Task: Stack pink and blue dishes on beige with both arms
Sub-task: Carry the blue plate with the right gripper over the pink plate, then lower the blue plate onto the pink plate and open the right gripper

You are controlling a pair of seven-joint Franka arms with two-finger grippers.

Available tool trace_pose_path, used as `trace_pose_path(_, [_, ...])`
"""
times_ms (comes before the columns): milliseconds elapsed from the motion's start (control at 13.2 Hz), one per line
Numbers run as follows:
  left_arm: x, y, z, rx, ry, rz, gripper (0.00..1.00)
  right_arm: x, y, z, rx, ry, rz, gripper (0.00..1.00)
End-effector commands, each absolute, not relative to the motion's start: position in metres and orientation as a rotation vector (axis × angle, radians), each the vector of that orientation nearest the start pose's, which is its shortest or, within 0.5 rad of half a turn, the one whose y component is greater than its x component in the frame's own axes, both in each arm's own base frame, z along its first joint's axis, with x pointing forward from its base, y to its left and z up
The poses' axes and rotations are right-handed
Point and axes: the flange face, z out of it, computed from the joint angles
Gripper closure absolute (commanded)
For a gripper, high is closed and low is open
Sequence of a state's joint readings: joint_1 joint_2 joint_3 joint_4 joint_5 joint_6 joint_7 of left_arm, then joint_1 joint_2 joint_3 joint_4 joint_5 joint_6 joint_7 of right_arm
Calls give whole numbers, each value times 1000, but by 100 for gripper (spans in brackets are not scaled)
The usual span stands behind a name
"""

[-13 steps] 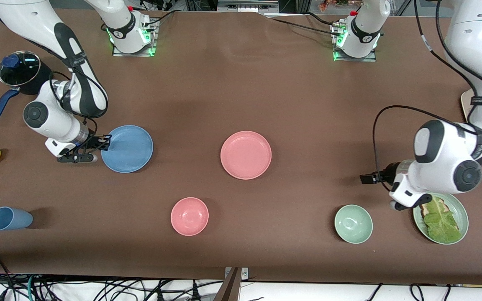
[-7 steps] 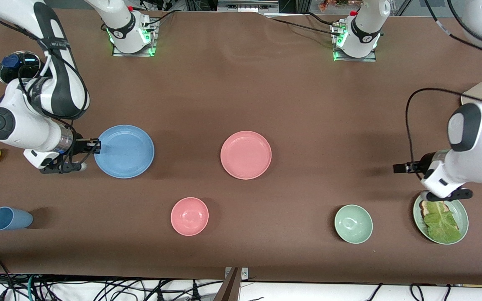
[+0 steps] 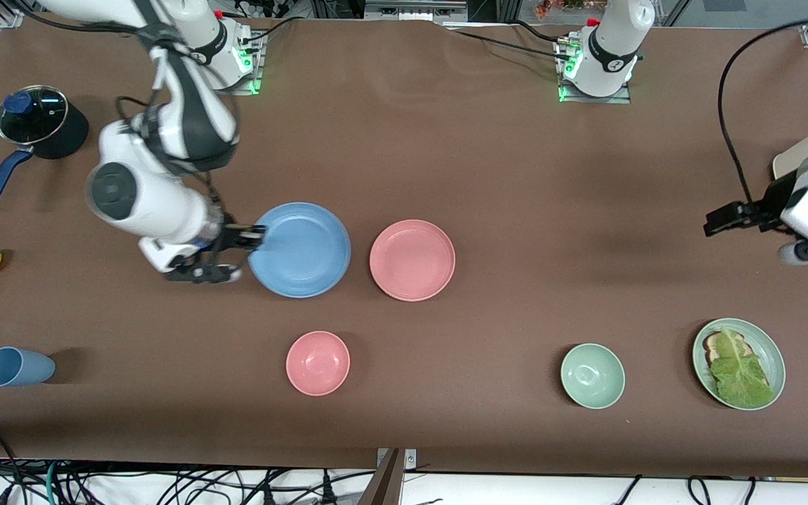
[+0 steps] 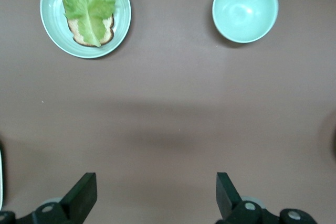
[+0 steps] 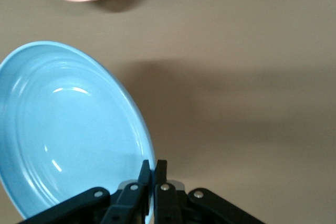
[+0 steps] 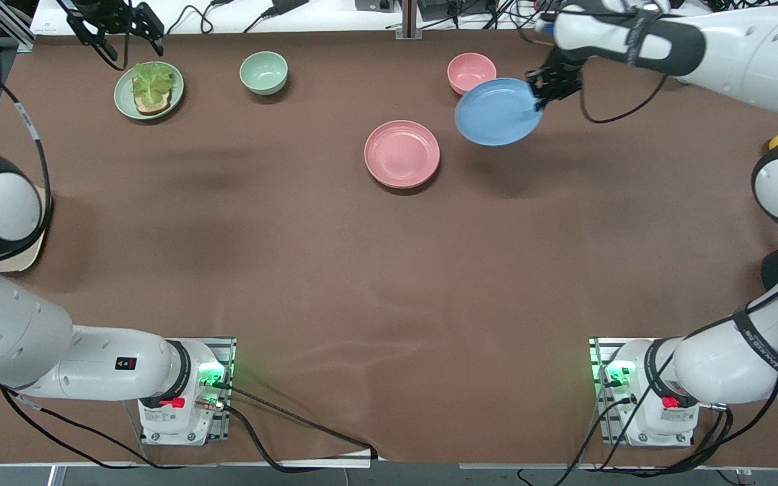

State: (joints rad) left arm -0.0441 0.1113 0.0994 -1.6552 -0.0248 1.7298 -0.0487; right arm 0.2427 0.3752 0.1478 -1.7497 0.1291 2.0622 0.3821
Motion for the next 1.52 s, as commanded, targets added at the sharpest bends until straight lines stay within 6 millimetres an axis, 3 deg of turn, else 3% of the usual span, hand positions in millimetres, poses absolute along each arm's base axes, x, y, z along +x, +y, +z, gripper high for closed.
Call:
trace_pose_path(0, [573, 24, 559, -3186, -101, -7, 0, 585, 315, 347, -2978, 274, 164, 100])
trace_pose_path(227, [571, 13, 561, -3172, -57, 16, 0, 561, 375, 325, -2946, 414, 125, 100])
trace_pose_path(530, [567, 5, 564, -3174, -19, 43, 0, 543, 417, 295, -2918, 484, 87, 100])
trace_pose_path(985, [567, 14, 570, -3174, 21, 42, 0, 547, 423, 276, -2875, 521, 30, 100])
trace_pose_path(1212, [566, 9, 570, -3173, 33, 49, 0, 541, 428, 267, -2877, 527, 50, 100])
trace_pose_path(1439, [568, 9, 582, -3175, 34, 30, 0, 538, 432, 258, -2880, 548, 65, 100])
